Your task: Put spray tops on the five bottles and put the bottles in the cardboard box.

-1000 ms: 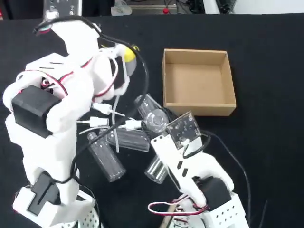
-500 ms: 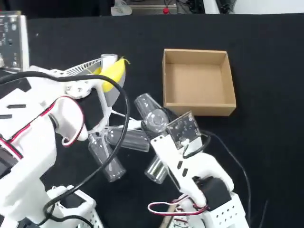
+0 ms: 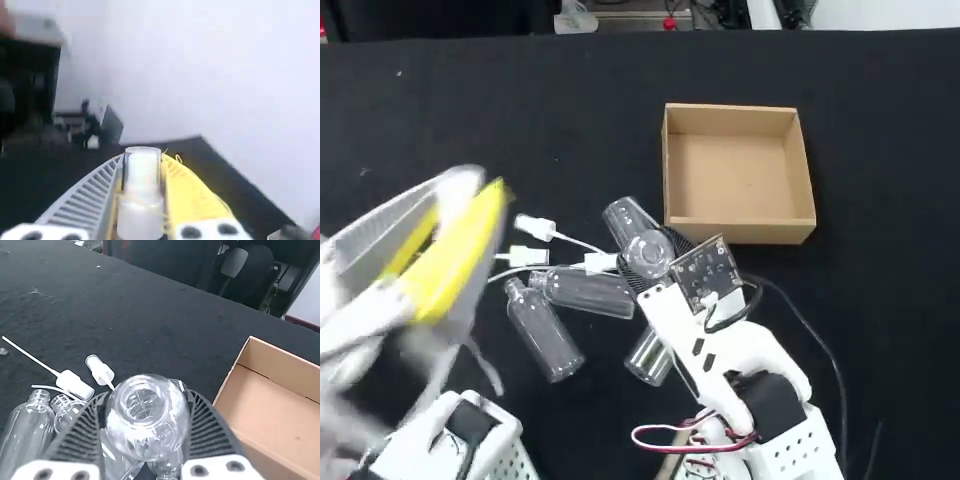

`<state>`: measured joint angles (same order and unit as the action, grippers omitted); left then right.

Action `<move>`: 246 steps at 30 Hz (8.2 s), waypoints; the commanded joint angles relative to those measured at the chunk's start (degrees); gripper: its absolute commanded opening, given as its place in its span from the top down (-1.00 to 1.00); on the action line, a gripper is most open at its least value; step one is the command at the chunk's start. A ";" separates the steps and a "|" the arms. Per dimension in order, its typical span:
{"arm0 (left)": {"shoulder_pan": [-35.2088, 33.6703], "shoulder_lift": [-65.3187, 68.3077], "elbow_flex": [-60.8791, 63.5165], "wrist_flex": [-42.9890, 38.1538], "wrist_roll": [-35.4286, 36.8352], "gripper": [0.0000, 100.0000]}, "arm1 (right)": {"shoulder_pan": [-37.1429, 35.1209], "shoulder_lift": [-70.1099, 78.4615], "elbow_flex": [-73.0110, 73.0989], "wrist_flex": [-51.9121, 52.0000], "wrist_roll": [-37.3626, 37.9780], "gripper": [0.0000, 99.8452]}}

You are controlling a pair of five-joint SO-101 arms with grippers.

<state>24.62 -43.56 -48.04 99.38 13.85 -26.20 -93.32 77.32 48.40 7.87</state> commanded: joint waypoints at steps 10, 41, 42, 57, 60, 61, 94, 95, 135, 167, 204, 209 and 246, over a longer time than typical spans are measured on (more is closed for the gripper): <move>-0.22 -13.80 28.26 -19.69 -2.20 0.94 | -0.62 -0.92 -0.40 -1.76 0.09 0.98; 11.12 -44.13 100.62 -92.48 -2.55 0.94 | -0.62 -0.92 -0.40 -1.76 -0.18 0.98; 12.88 -42.99 100.70 -92.57 -2.73 0.94 | -0.62 -0.92 -0.40 -1.76 -0.09 0.98; 18.68 -29.36 99.56 -97.32 -19.16 0.94 | -0.62 -0.92 -0.48 -1.76 0.09 0.98; 18.68 -29.36 101.32 -100.57 -19.08 0.94 | -0.62 -0.92 -0.48 -1.76 0.09 0.98; 18.68 -29.36 101.93 -101.45 -19.08 0.94 | -0.62 -0.92 -0.48 -1.76 0.09 0.98; 7.96 -29.45 107.82 -107.52 -10.46 0.94 | -0.53 -1.01 -0.84 -1.76 -0.35 0.98; 7.96 -29.45 107.91 -107.43 -10.73 0.94 | -0.53 -1.01 -0.84 -1.76 -0.35 0.98; 12.44 -32.00 107.82 -109.01 -10.90 0.94 | -0.53 -1.01 -0.31 -2.99 0.00 0.98; 13.76 -35.34 104.75 -109.10 -10.64 0.94 | -0.53 -1.01 -0.31 -3.34 0.09 0.98; 13.67 -30.86 118.55 -112.18 -10.64 0.94 | -0.53 -1.01 -0.31 -3.08 -0.09 0.98; 13.76 -30.86 120.31 -112.26 -10.55 0.94 | -0.53 -1.01 -0.31 -3.08 -0.18 0.98; 13.76 -47.21 126.64 -99.25 -10.64 0.73 | -0.53 -1.01 -0.31 -3.25 0.00 0.98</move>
<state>37.98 -89.54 82.42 -0.04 3.30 -26.29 -93.32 77.32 46.81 7.87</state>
